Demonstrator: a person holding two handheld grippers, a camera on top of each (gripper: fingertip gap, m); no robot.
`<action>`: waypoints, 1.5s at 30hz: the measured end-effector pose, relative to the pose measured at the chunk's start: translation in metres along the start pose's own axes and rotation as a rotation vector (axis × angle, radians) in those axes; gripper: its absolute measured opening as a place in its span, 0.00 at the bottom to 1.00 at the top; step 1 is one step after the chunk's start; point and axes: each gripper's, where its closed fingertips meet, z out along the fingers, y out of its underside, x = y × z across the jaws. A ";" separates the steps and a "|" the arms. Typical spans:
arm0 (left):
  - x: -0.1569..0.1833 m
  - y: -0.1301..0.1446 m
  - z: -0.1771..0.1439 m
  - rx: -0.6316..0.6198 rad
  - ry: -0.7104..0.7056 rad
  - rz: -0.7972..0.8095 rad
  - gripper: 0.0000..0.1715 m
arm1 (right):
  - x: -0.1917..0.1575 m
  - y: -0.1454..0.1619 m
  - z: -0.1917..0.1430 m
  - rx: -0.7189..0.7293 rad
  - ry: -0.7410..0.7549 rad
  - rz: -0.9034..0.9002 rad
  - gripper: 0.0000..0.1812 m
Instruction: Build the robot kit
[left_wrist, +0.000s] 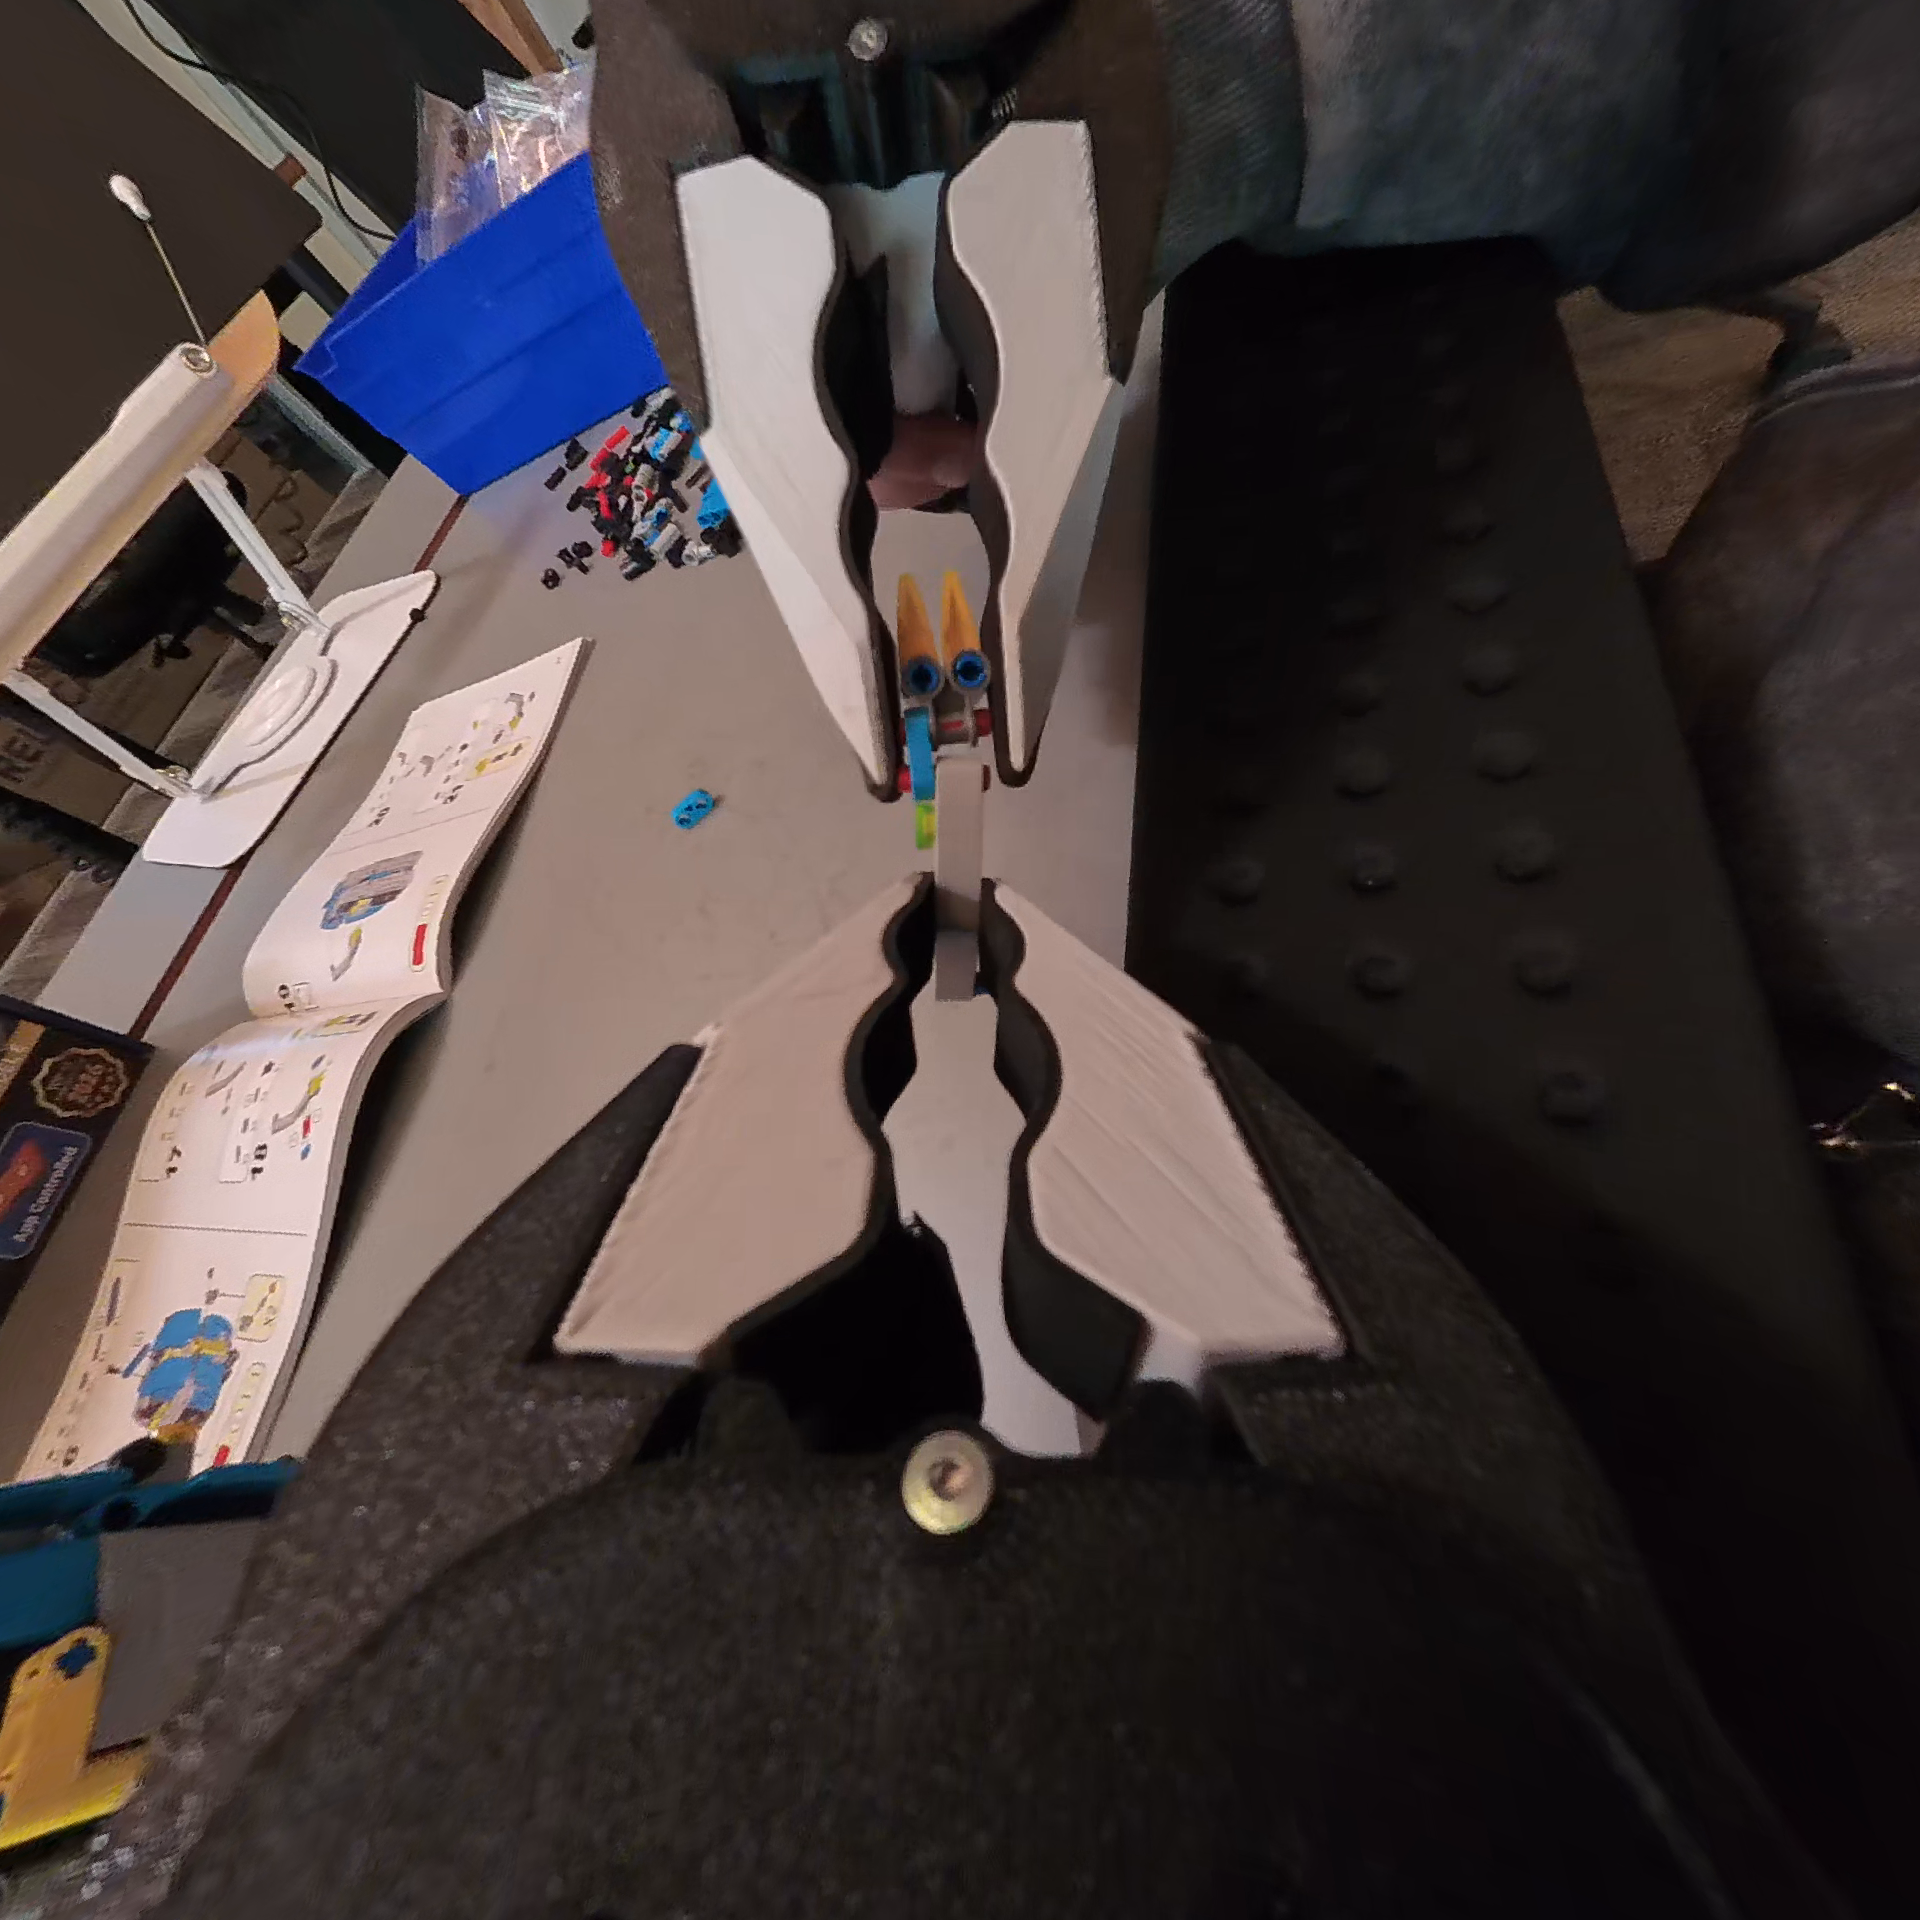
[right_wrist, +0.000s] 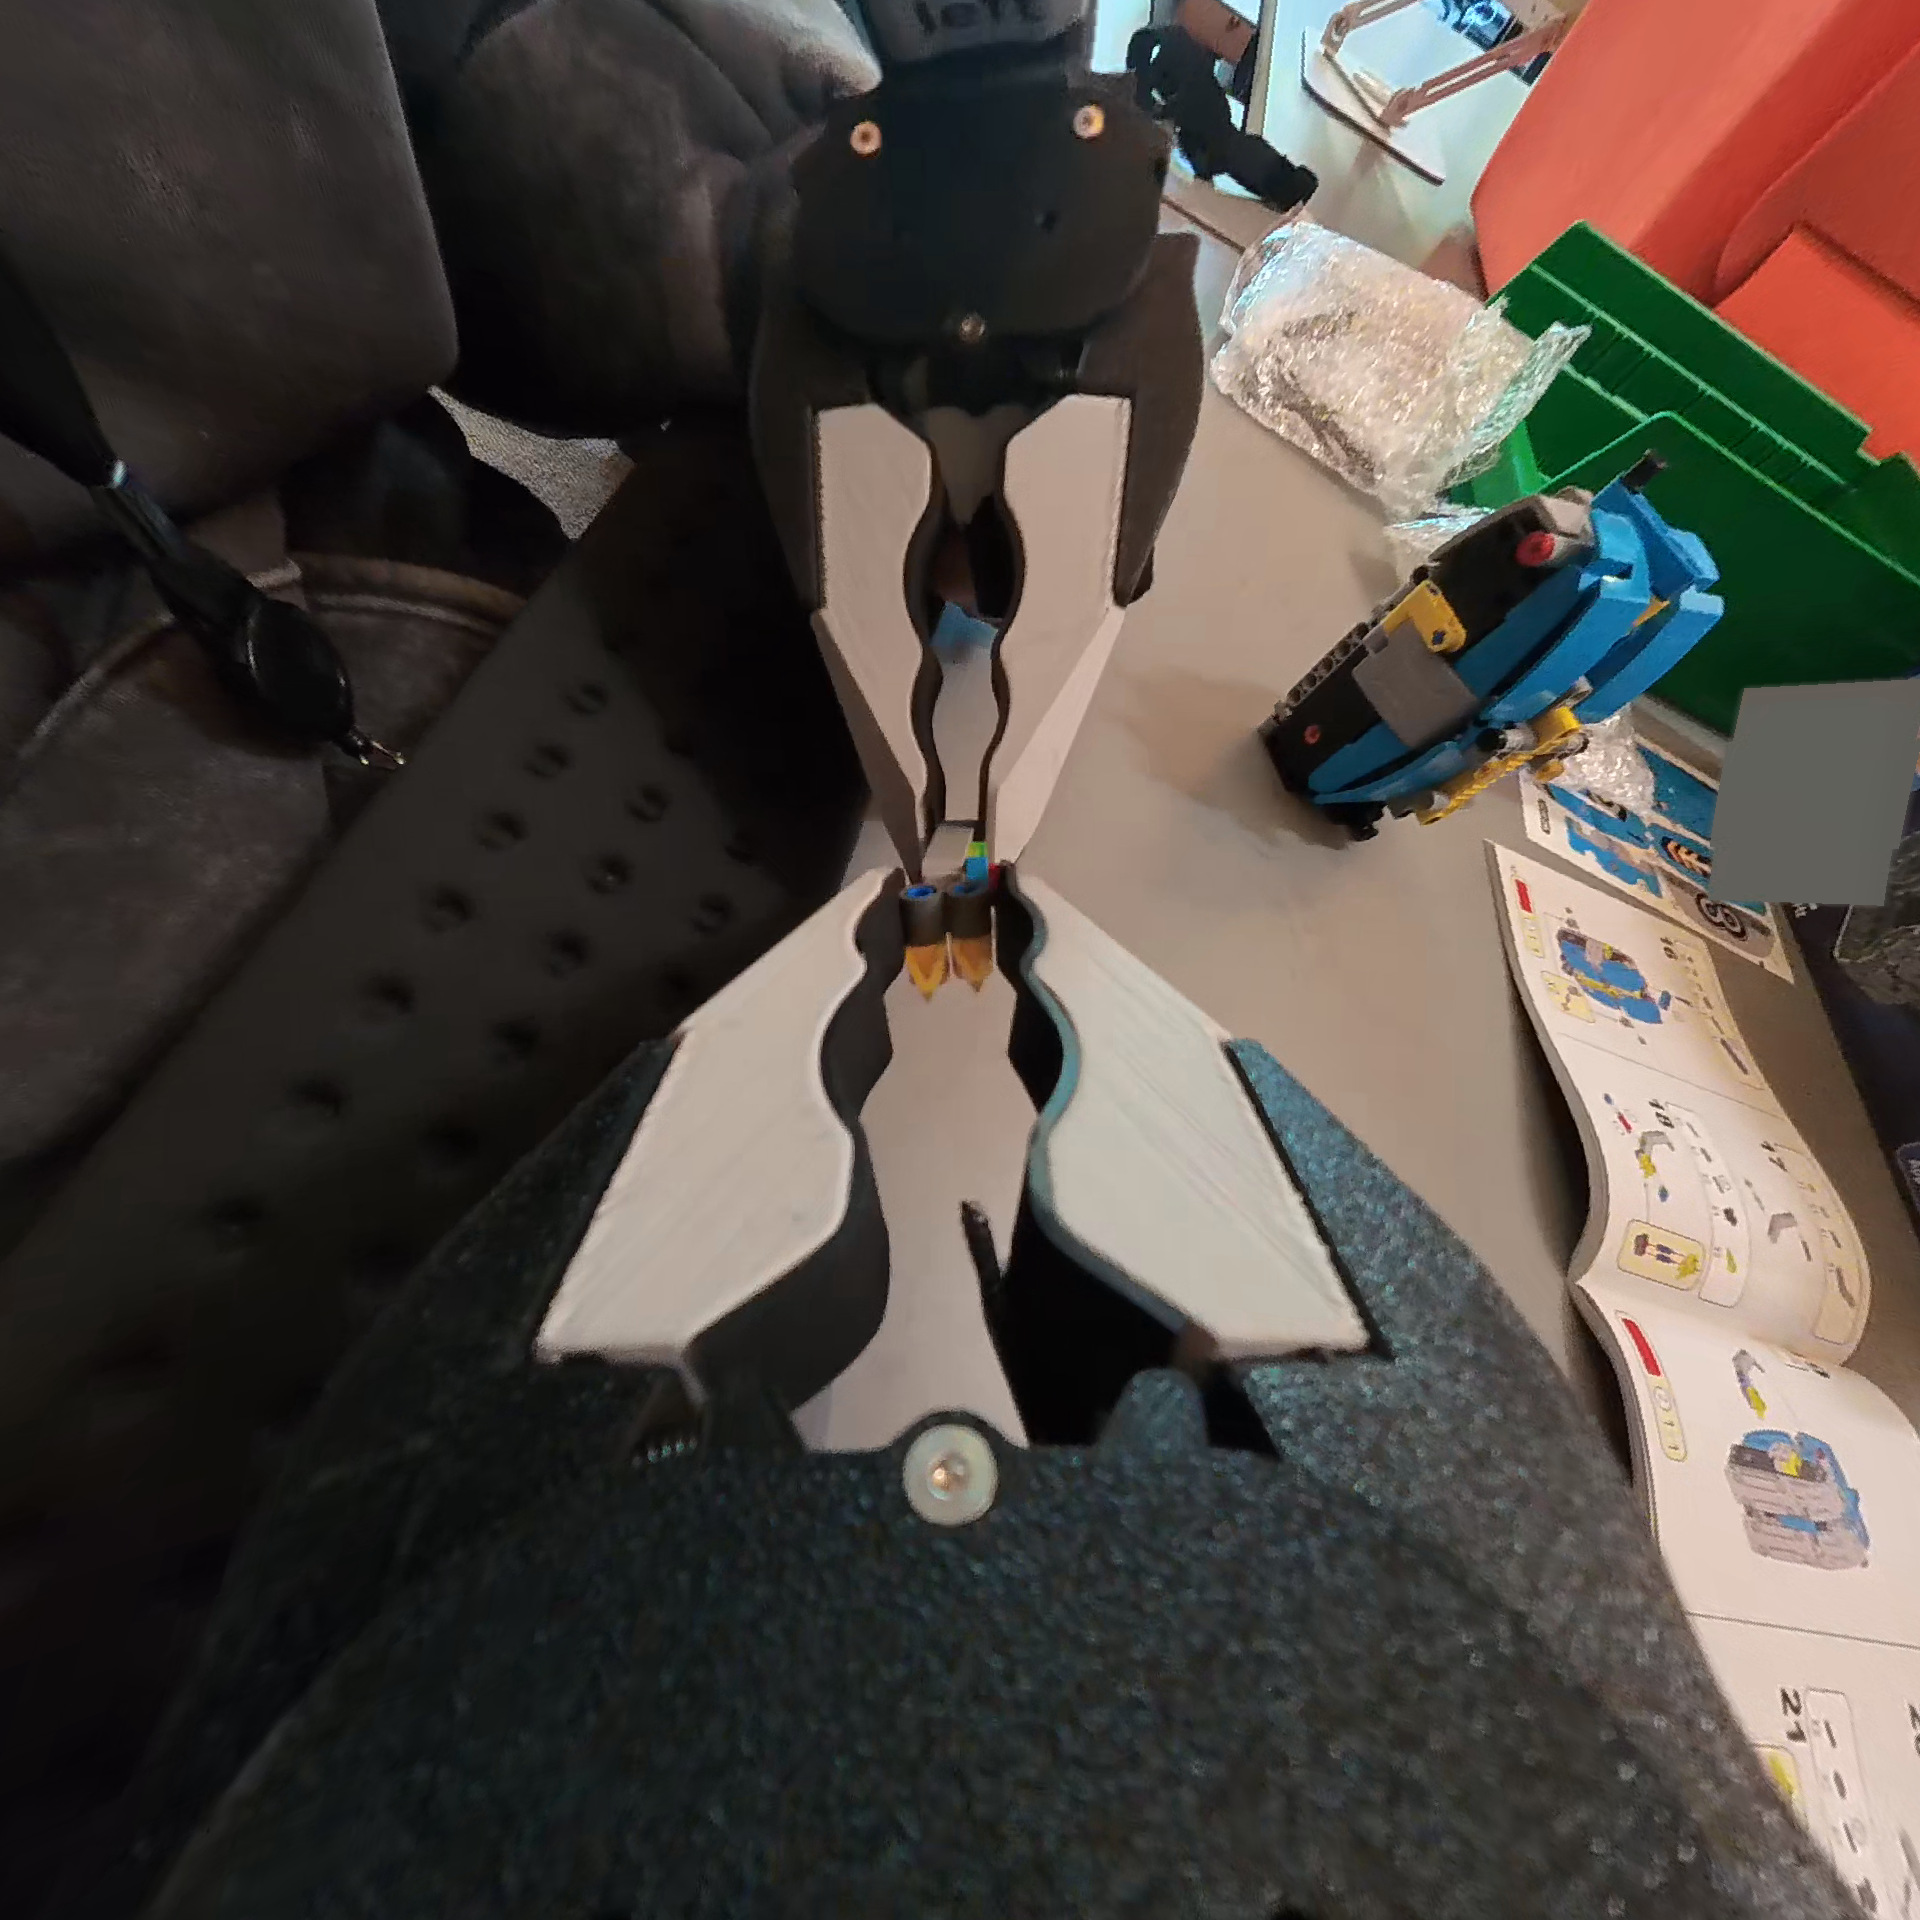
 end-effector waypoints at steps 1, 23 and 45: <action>0.001 0.000 0.000 -0.002 0.005 -0.004 0.04 | 0.000 0.001 0.000 -0.004 -0.004 0.002 0.09; -0.011 -0.010 -0.009 0.044 -0.005 -0.136 0.04 | 0.005 -0.012 0.000 0.007 0.137 -0.083 0.09; -0.022 -0.023 -0.015 0.145 -0.016 -0.255 0.05 | 0.019 -0.021 0.000 0.036 0.231 -0.039 0.09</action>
